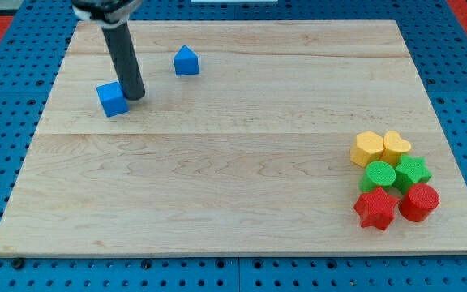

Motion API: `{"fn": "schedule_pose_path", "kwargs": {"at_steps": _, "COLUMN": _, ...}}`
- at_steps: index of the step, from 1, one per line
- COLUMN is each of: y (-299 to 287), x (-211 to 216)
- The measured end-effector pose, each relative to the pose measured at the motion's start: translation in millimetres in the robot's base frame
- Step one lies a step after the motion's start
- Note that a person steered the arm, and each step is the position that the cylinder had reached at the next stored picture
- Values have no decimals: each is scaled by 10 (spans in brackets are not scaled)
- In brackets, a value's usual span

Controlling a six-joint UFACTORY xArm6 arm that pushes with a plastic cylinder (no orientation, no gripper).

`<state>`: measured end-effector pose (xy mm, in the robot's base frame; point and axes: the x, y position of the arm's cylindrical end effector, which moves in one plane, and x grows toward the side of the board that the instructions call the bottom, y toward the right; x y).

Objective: Slide blue cube closer to yellow hexagon

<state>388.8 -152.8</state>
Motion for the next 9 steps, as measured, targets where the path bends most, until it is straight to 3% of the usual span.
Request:
{"fn": "schedule_pose_path", "kwargs": {"at_steps": 1, "y": 0, "x": 185}}
{"fn": "schedule_pose_path", "kwargs": {"at_steps": 3, "y": -53, "x": -574}}
{"fn": "schedule_pose_path", "kwargs": {"at_steps": 5, "y": -1352, "x": -606}}
{"fn": "schedule_pose_path", "kwargs": {"at_steps": 6, "y": -1204, "x": -251}}
{"fn": "schedule_pose_path", "kwargs": {"at_steps": 8, "y": 291, "x": -46}}
{"fn": "schedule_pose_path", "kwargs": {"at_steps": 9, "y": 219, "x": 41}}
